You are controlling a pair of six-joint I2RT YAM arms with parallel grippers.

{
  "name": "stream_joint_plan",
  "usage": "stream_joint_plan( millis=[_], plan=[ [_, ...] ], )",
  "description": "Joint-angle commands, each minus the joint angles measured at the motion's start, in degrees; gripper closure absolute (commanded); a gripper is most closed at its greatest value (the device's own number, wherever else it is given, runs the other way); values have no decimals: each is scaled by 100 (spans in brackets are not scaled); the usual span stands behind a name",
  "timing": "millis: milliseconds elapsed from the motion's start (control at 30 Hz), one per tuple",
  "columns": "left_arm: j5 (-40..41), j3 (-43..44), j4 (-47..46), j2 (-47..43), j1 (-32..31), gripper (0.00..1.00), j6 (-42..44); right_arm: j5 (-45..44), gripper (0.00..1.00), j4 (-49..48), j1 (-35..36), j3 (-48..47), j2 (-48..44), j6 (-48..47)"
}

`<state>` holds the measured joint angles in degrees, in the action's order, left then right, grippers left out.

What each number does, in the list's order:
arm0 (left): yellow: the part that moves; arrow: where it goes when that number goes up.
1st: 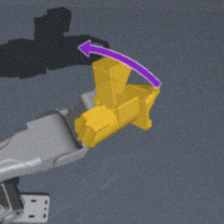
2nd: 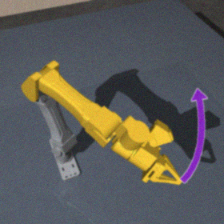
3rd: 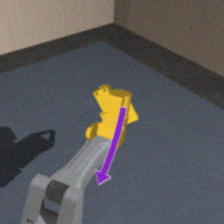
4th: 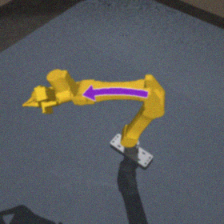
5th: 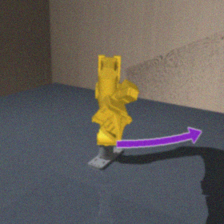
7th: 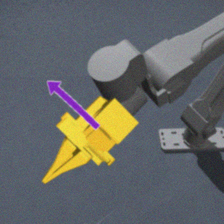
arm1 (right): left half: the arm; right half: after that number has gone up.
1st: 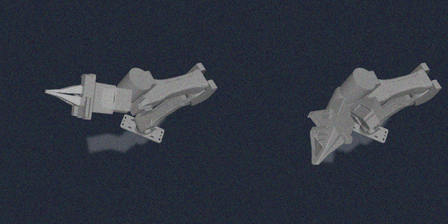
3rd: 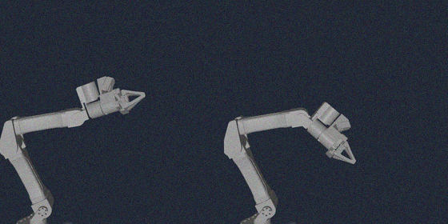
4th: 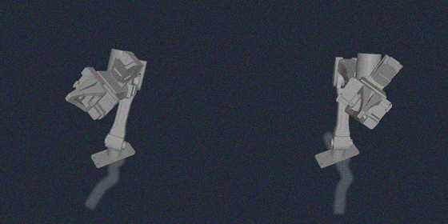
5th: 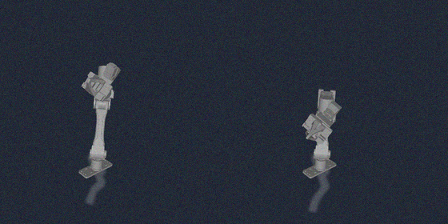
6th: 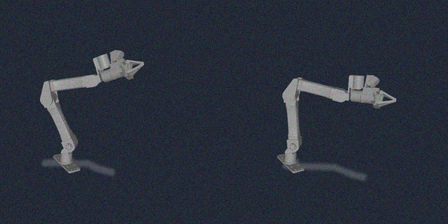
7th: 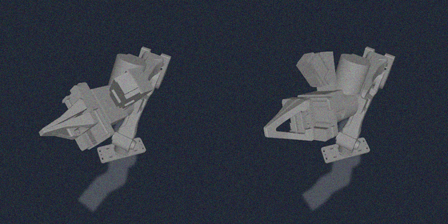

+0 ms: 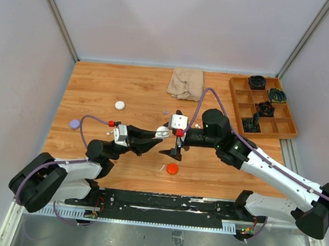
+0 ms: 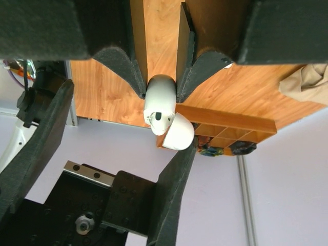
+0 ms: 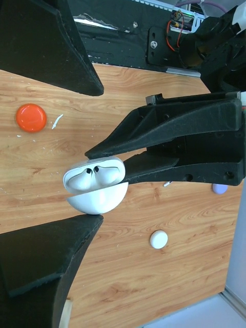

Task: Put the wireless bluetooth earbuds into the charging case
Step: Close the charging case, then place the charging case at the center of the board.

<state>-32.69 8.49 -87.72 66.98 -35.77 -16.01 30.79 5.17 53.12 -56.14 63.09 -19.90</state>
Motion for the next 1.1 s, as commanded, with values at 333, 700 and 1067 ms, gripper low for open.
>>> stream_joint_plan(
  millis=[333, 700, 1067],
  plan=[
    [1083, 235, 624, -40, 17, 100, -187, -448, 2, 112, -52, -48, -131, -22],
    [2037, 525, 4551, -1273, 17, 96, -1526, -2295, 1, -1086, -65, 1047, -638, 626],
    [1663, 976, 7438, -1149, 17, 92, -2549, -3386, 1, -2148, -73, 2173, -830, 811]
  ],
)
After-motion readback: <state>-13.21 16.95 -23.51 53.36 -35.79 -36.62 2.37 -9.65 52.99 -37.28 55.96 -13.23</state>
